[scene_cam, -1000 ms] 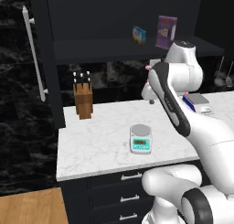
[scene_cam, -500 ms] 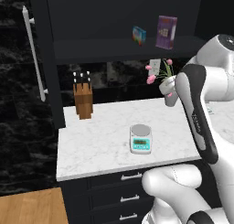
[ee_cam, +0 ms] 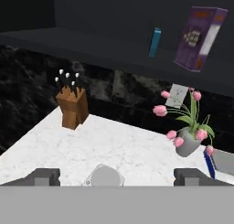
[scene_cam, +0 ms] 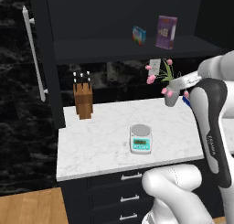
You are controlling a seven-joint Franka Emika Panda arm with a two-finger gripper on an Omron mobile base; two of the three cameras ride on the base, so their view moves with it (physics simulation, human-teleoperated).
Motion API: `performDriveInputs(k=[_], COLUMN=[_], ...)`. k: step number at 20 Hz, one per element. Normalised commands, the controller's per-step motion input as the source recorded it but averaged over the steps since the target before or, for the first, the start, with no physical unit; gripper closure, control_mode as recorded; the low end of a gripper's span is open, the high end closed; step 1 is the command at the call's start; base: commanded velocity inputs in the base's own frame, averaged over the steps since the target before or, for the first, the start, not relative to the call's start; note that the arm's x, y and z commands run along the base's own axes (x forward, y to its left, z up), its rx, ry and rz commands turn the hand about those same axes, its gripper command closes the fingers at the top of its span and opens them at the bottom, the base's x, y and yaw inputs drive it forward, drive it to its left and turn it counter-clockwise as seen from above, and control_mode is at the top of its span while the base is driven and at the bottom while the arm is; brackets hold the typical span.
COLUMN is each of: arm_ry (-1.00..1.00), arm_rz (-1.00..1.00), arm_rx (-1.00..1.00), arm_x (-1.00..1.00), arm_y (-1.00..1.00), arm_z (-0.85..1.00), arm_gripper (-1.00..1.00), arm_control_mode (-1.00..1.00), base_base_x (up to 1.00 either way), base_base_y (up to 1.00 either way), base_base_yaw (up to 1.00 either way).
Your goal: Pick the cereal and place it on the digital scale for weighing, and close the cabinet.
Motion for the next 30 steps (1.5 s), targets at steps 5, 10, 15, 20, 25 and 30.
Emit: performDriveInputs(k=[5, 10, 15, 20, 25, 30], arm_ry=[-0.27, -0.21, -0.02, -0.09, -0.15, -0.06], arm_rz=[0.0, 0.0, 0.0, 0.07, 0.13, 0.1], arm_rx=[0.0, 0.01, 0.07, 0.03, 0.01, 0.07], arm_x=[-0.13, -0.16, -0.05, 0.09, 0.29, 0.52], arm_y=[-0.18, -0.21, -0.31, -0.22, -0.24, -0.33], arm_z=[0.24, 0.5, 0.49, 0.27, 0.1, 0.02], arm_gripper=[-1.0, -1.0, -1.0, -1.0, -1.0, -1.0], arm_control_mode=[-1.0, -1.0, -1.0, -1.0, -1.0, -1.0], base_base_x=[0.0, 0.0, 0.0, 0.0, 0.0, 0.0], base_base_y=[0.0, 0.0, 0.0, 0.0, 0.0, 0.0], base_base_yaw=[0.0, 0.0, 0.0, 0.0, 0.0, 0.0])
